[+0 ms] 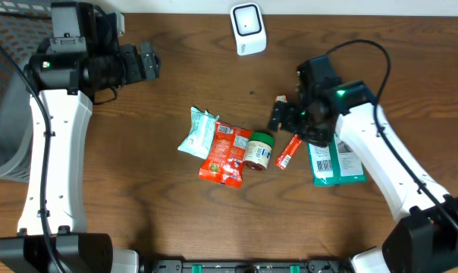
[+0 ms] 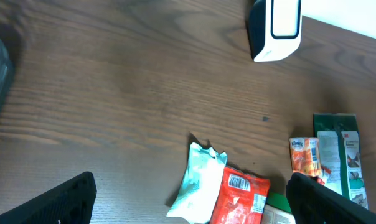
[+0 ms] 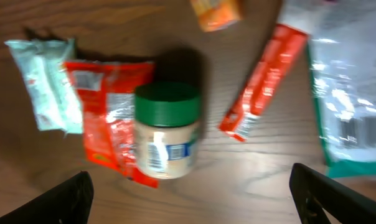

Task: Scan the item barcode

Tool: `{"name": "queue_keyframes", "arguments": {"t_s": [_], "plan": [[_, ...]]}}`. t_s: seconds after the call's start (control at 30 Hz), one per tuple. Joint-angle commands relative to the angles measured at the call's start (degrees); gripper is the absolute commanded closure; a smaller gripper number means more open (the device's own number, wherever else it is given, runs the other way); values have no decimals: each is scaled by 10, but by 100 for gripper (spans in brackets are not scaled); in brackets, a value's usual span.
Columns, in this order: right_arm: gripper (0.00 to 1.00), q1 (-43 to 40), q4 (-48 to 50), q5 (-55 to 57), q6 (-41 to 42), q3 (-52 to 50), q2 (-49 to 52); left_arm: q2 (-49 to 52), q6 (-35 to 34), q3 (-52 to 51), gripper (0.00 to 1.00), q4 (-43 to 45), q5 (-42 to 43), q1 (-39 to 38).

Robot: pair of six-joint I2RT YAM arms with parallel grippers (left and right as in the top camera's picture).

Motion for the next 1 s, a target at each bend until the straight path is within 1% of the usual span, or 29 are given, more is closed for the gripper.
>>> {"name": "queue_keyframes", "arguments": {"t_s": [0.0,0.27,0.6,0.8,0.87,0.97], "plan": [[4,50,26,11,34,4,28,3,5,6,3,-2,7,0],[2,111,66,63,66,3,89,3,5,6,3,-2,7,0],[4,113,74,71,66,3,148,3,5,6,3,-2,7,0],[8,113,76,99,66,3,151,3,5,6,3,-2,7,0],[12,113,76,120,66,3,151,3,5,6,3,-2,7,0],[12,113,76,132,66,2,151,3,5,6,3,-2,7,0]]}}
